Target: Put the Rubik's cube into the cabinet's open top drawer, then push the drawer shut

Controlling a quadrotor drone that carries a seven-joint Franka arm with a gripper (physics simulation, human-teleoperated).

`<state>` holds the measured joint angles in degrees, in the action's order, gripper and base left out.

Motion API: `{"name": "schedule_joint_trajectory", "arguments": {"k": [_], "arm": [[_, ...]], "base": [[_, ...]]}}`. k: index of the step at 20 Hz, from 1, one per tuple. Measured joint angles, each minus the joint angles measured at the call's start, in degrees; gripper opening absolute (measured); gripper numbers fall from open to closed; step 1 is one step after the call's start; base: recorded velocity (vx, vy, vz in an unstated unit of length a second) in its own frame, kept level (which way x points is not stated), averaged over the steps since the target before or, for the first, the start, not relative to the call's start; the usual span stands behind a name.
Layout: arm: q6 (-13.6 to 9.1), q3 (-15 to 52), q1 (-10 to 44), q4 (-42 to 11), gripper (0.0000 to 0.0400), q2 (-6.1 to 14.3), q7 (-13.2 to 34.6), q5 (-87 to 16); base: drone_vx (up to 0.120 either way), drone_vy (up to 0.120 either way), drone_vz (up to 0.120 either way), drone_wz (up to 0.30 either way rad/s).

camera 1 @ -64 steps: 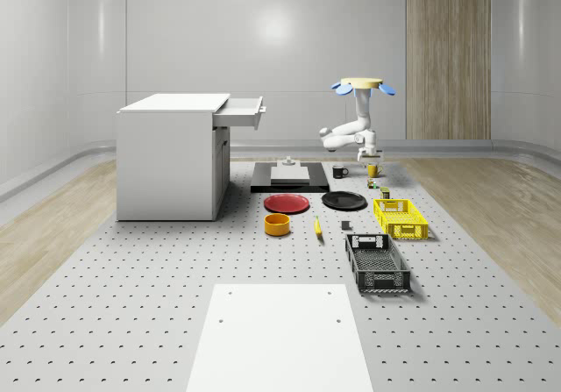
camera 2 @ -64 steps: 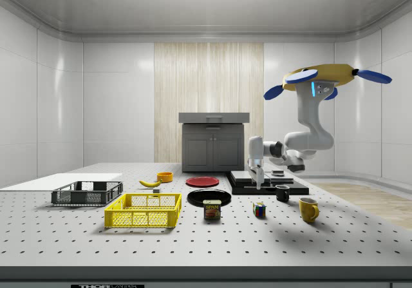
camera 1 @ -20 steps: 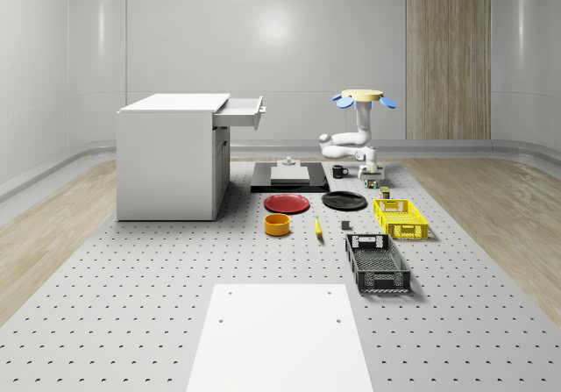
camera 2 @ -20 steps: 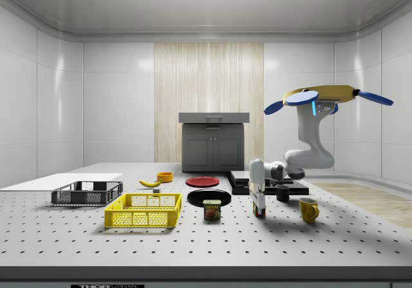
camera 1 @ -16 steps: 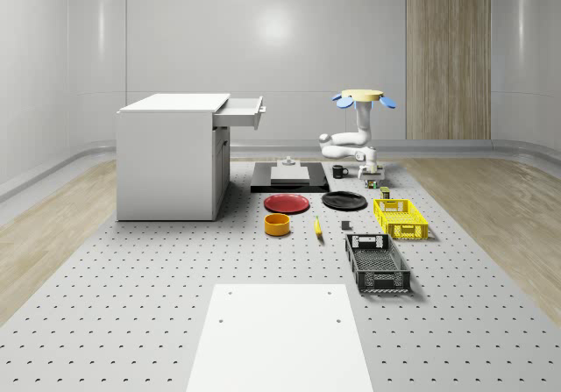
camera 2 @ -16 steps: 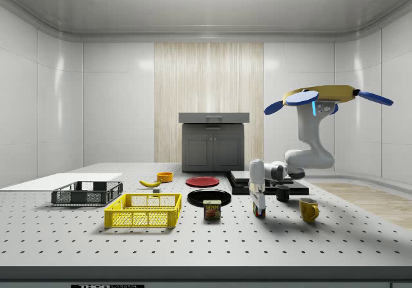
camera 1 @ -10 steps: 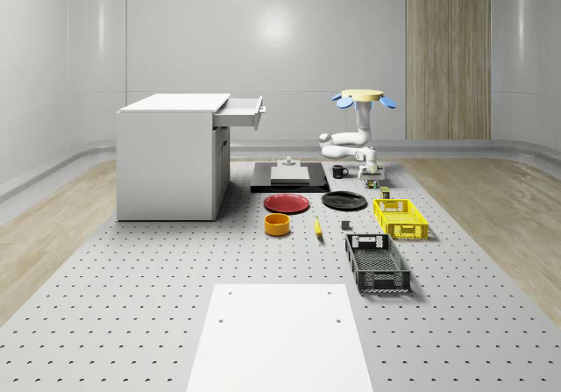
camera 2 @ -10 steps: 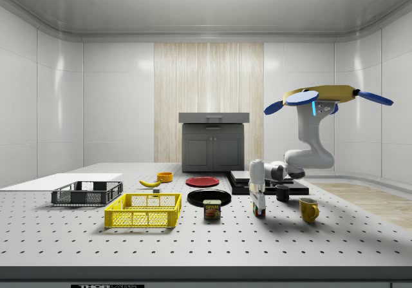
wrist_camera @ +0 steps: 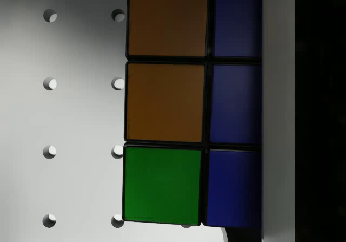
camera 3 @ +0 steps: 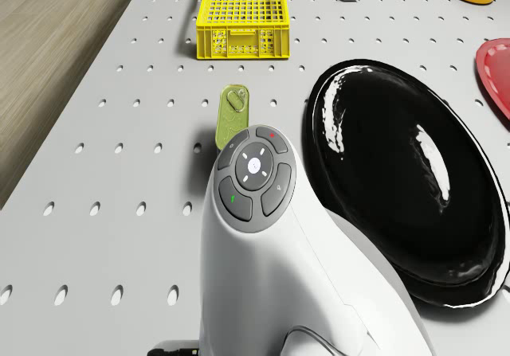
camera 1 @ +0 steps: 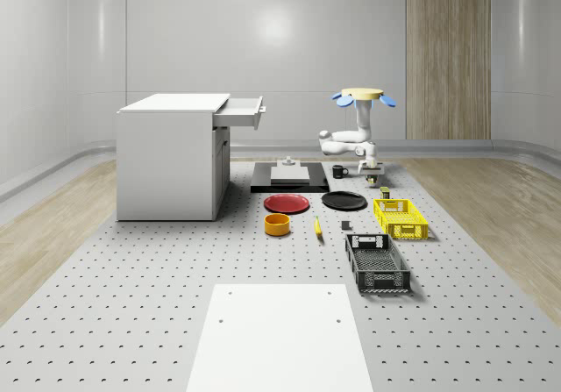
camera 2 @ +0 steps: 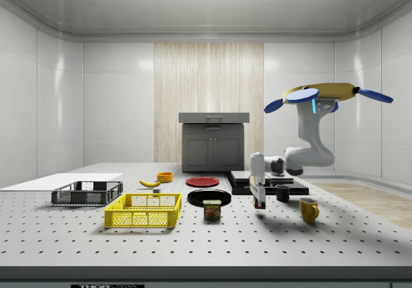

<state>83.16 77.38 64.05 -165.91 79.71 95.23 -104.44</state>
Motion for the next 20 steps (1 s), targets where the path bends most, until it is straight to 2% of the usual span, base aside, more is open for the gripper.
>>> {"name": "schedule_joint_trajectory", "arguments": {"k": [7, 20], "arm": [[-0.02, 3.55, 0.52, -0.26, 0.0321, 0.85, 0.60, 3.71], [1.99, 4.96, 0.97, -0.23, 0.0321, 3.22, 1.02, 5.69]], "base": [[0.120, -0.120, 0.120, 0.000], [0.120, -0.120, 0.120, 0.000]]}}
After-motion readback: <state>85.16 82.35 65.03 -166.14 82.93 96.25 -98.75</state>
